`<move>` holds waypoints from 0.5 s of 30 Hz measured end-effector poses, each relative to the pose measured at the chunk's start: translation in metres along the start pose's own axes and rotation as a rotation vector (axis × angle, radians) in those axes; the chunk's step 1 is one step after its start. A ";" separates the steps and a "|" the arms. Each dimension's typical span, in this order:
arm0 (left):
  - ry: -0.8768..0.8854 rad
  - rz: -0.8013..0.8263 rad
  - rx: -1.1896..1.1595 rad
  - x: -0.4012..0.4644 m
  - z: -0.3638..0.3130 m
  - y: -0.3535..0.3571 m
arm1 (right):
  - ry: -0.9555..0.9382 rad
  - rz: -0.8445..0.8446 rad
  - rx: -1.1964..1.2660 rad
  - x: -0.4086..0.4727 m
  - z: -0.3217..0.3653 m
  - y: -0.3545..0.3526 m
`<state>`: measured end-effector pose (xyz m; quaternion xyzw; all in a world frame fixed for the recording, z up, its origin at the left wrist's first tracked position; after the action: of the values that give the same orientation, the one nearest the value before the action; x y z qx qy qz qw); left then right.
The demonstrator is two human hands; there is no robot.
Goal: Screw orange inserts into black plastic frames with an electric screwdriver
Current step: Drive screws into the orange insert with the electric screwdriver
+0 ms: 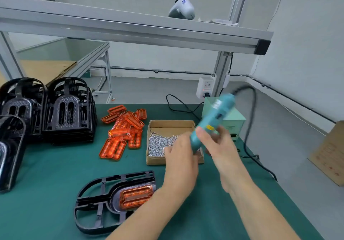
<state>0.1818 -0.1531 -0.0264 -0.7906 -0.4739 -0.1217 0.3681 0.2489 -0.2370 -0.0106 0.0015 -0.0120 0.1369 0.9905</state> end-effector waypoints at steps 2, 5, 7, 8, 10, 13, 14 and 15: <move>0.177 -0.007 0.122 -0.005 -0.017 0.001 | 0.117 -0.034 0.241 0.002 -0.002 0.012; 0.262 0.070 0.120 -0.008 -0.027 0.000 | 0.147 -0.141 0.533 0.008 0.000 0.009; 0.346 0.084 0.125 -0.007 -0.024 -0.019 | 0.108 -0.116 0.605 0.011 0.006 0.007; 0.365 0.071 0.158 -0.003 -0.014 -0.034 | 0.083 -0.102 0.628 0.013 0.010 0.005; 0.296 0.051 0.295 0.008 0.026 -0.069 | 0.039 -0.105 0.669 0.019 0.018 -0.005; 0.029 0.171 0.594 0.008 0.106 -0.112 | -0.001 -0.108 0.725 0.027 0.027 -0.016; -0.042 0.226 0.623 0.000 0.123 -0.119 | -0.006 -0.110 0.746 0.030 0.028 -0.017; -0.085 0.251 0.589 -0.007 0.131 -0.120 | -0.006 -0.113 0.764 0.031 0.029 -0.018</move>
<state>0.0570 -0.0328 -0.0664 -0.7069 -0.4024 0.1000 0.5730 0.2832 -0.2456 0.0188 0.3716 0.0369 0.0765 0.9245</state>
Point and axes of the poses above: each hand's wrist, its own x-axis towards the middle knuckle, its own y-axis out of the palm, z = x × y, the point moved 7 cm from there along x, towards the middle knuckle, and after that the axes turned 14 degrees about -z, right-handed, at the moved point
